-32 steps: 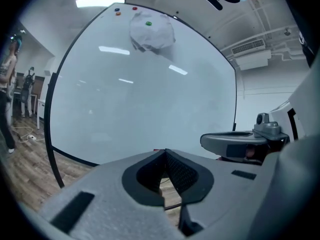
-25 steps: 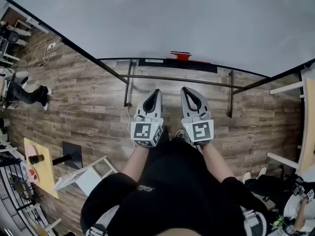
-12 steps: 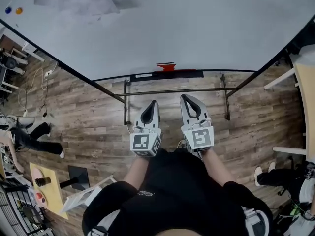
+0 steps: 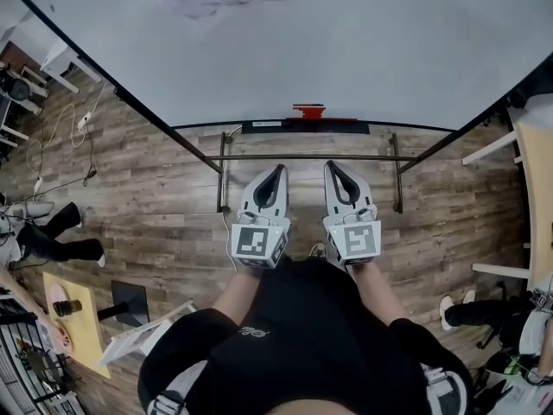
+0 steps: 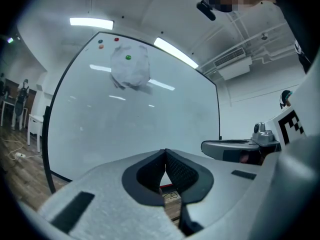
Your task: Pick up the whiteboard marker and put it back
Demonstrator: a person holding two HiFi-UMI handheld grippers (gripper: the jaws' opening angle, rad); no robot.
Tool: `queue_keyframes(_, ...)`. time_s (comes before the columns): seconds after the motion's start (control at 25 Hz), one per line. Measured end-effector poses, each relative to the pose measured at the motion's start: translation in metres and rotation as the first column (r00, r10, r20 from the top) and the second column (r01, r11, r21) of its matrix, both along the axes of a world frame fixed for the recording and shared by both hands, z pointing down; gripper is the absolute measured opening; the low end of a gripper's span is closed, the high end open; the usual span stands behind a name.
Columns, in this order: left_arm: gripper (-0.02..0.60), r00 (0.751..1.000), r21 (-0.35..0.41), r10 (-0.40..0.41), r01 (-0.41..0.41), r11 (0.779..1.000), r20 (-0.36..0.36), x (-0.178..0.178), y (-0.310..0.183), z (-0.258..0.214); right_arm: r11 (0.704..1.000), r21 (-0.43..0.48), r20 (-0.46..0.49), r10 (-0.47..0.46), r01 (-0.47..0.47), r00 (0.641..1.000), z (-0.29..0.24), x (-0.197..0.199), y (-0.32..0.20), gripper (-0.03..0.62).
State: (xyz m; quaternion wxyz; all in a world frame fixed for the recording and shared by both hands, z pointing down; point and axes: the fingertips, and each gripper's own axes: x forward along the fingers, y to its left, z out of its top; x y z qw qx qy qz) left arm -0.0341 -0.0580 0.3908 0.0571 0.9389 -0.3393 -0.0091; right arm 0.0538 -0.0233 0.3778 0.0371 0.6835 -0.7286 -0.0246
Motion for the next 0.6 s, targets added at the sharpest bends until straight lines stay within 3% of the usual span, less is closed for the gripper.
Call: queue_keyframes(0.6, 0.006, 1.0, -0.009, -0.015, 0.015, 1.0, 0.003, -0.029, -0.002, 0.0, 1.0, -0.008, -0.001, -0.021, 0.021, 1.0, -0.002, -0.031, -0.009, 0.002)
